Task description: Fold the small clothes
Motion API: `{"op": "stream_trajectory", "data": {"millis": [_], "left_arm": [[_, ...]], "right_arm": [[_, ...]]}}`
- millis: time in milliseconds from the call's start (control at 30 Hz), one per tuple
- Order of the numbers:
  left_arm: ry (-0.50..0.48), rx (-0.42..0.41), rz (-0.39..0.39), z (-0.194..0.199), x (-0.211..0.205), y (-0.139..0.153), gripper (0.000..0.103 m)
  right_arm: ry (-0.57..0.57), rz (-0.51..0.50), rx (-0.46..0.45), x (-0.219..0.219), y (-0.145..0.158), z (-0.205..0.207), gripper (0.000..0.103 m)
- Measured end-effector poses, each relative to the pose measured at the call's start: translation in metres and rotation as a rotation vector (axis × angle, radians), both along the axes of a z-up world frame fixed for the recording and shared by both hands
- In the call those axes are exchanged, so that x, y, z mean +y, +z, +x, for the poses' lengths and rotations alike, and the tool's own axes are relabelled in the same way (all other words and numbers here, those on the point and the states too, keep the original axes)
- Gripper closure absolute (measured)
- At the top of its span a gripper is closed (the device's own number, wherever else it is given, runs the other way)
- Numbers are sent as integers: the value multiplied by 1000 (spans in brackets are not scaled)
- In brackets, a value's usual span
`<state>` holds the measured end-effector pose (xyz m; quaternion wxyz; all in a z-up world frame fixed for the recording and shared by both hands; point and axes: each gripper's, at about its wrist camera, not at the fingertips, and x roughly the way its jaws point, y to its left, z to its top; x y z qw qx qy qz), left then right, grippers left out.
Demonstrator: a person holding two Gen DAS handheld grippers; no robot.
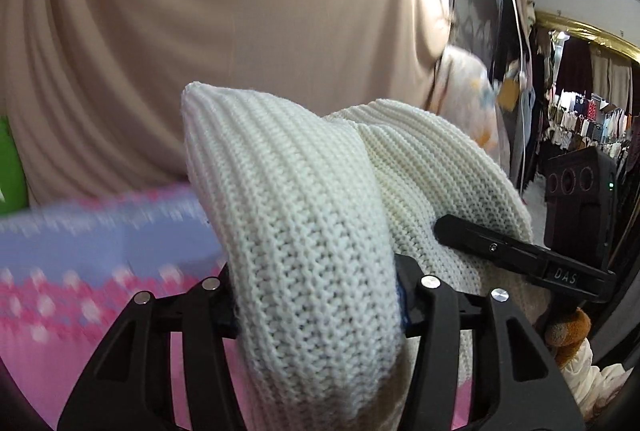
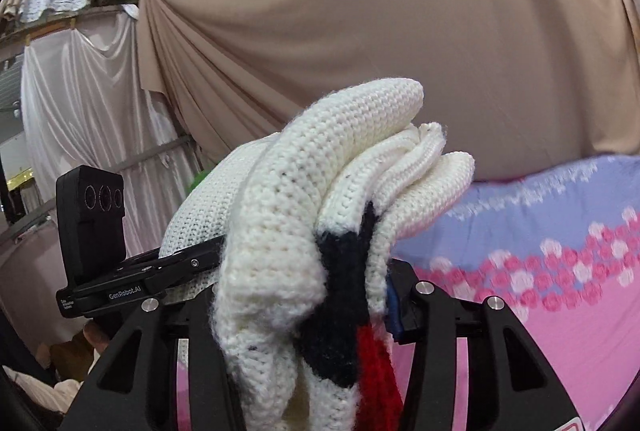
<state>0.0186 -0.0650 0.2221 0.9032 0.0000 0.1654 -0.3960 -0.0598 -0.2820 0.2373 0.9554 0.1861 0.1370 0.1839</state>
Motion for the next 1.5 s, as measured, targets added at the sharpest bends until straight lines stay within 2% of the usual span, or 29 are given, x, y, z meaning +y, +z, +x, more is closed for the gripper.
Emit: {"op": "stream_trajectory", "data": {"millis": [100, 167, 200, 267, 333, 367, 400, 433, 467, 533, 567, 600, 633, 667, 767, 833, 867, 900, 933, 1000, 1067, 1167, 1200, 1233, 1300, 1333, 1400, 1500], "left_arm": [[57, -53, -18, 20, 21, 15, 48], [100, -30, -9, 44, 31, 6, 44], [128, 7, 9, 64, 35, -7, 38], [200, 91, 64, 105, 41, -50, 36], [266, 205, 145, 140, 46, -102, 36], [314, 271, 177, 155, 52, -127, 40], [343, 330, 195, 164, 61, -150, 44], [349, 352, 189, 166, 69, -160, 43], [345, 347, 163, 163, 81, -163, 38], [332, 341, 112, 156, 95, -155, 36], [325, 339, 96, 155, 98, -150, 25], [306, 339, 61, 155, 100, -145, 11], [288, 346, 31, 156, 102, -143, 7], [275, 360, 9, 159, 102, -144, 7], [280, 414, 33, 175, 95, -155, 7], [282, 480, 48, 192, 90, -172, 7], [269, 522, 35, 198, 92, -178, 9], [250, 561, 11, 205, 91, -184, 15], [244, 575, -3, 208, 90, -186, 18], [243, 539, -2, 207, 86, -176, 41], [242, 488, -1, 201, 84, -160, 50], [239, 402, -24, 192, 82, -139, 52], [240, 382, -17, 190, 80, -137, 51], [249, 371, 12, 191, 76, -141, 51], [291, 384, 106, 200, 65, -161, 43], [310, 395, 133, 206, 64, -171, 40], [324, 388, 95, 201, 70, -173, 37], [379, 340, 96, 178, 78, -150, 39]], "right_arm": [[32, 28, -6, 13, 8, 40, 52], [52, 42, 46, 22, -8, 74, 49], [60, 53, 101, 28, -28, 99, 45], [48, 60, 221, 36, -76, 138, 37], [-25, 35, 390, 39, -134, 169, 38], [-70, 28, 451, 38, -155, 175, 42], [-76, 57, 482, 33, -171, 175, 43], [-45, 104, 476, 28, -177, 171, 43], [-37, 126, 471, 26, -175, 168, 43], [-59, 82, 434, 27, -159, 161, 42], [-57, 64, 412, 29, -150, 159, 41], [-46, 56, 401, 31, -145, 160, 33], [-32, 52, 403, 34, -142, 163, 26], [-19, 47, 413, 36, -142, 169, 16], [-23, 18, 492, 42, -159, 195, 15], [10, 76, 576, 41, -185, 216, 15], [44, 112, 600, 42, -193, 225, 19], [46, 107, 580, 43, -190, 227, 38], [88, 98, 564, 48, -184, 230, 52], [72, 18, 495, 58, -160, 229, 62], [77, -16, 410, 65, -133, 220, 64], [53, -46, 299, 65, -112, 205, 65], [40, -57, 302, 62, -117, 207, 65], [22, -66, 344, 58, -128, 214, 64], [-30, -92, 501, 47, -170, 236, 60], [-19, -23, 518, 38, -181, 238, 55], [-29, 44, 486, 26, -165, 226, 56], [-78, -59, 391, 35, -127, 194, 59]]}}
